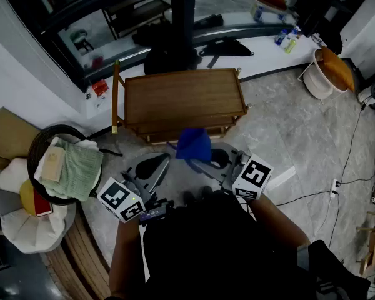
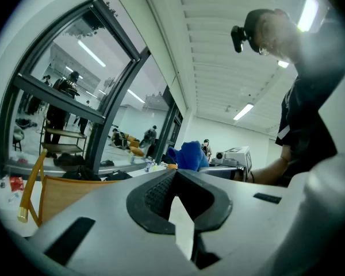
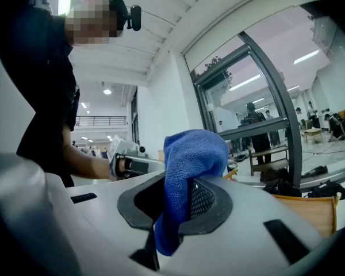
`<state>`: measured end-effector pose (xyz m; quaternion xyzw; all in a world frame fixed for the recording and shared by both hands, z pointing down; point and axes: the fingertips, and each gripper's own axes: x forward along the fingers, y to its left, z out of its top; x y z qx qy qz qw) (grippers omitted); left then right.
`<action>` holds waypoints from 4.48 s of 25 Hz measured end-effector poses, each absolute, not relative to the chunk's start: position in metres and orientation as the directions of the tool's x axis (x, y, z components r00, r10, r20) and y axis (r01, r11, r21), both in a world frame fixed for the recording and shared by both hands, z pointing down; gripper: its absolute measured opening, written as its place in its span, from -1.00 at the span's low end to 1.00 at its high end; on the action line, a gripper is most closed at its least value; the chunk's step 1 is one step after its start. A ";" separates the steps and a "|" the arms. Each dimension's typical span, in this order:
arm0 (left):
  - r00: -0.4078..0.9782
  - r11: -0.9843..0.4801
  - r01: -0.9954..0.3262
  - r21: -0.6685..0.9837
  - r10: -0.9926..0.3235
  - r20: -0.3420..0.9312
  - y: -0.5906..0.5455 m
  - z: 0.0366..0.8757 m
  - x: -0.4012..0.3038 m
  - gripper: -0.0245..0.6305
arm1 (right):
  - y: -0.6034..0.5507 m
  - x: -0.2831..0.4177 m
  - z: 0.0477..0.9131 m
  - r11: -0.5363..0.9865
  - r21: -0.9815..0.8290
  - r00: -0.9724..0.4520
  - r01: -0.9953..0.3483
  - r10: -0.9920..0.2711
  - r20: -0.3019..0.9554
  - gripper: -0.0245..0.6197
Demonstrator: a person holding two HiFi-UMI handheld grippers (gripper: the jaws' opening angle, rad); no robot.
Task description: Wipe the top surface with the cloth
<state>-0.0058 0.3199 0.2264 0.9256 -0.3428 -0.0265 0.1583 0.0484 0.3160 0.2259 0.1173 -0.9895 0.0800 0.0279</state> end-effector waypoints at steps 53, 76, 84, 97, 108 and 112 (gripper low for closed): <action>0.688 -0.627 -0.711 0.318 -0.715 0.128 0.166 0.251 -0.049 -0.90 | 0.143 0.043 0.231 0.904 -0.278 -0.943 -0.326 -0.333 0.023 -0.73; 0.647 -0.554 -0.760 0.341 -0.694 0.315 -0.010 0.273 -0.088 -0.89 | -0.058 -0.002 0.274 0.900 -0.356 -0.967 -0.253 -0.242 0.075 -0.73; 0.623 -0.529 -0.782 0.330 -0.660 0.419 -0.038 0.294 -0.136 -0.90 | -0.080 -0.060 0.302 0.871 -0.409 -0.962 -0.272 -0.243 0.123 -0.73; 0.541 -0.442 -0.835 0.329 -0.549 0.637 -0.074 0.372 -0.242 -0.89 | -0.099 -0.191 0.380 0.784 -0.535 -0.947 -0.316 -0.224 0.231 -0.73; 0.461 -0.440 -0.861 0.255 -0.465 0.756 -0.105 0.427 -0.283 -0.90 | -0.114 -0.266 0.493 0.636 -0.653 -0.904 -0.411 -0.194 0.380 -0.73; 0.470 -0.441 -0.855 0.273 -0.436 0.768 -0.107 0.442 -0.287 -0.90 | -0.116 -0.281 0.528 0.594 -0.667 -0.885 -0.449 -0.192 0.424 -0.73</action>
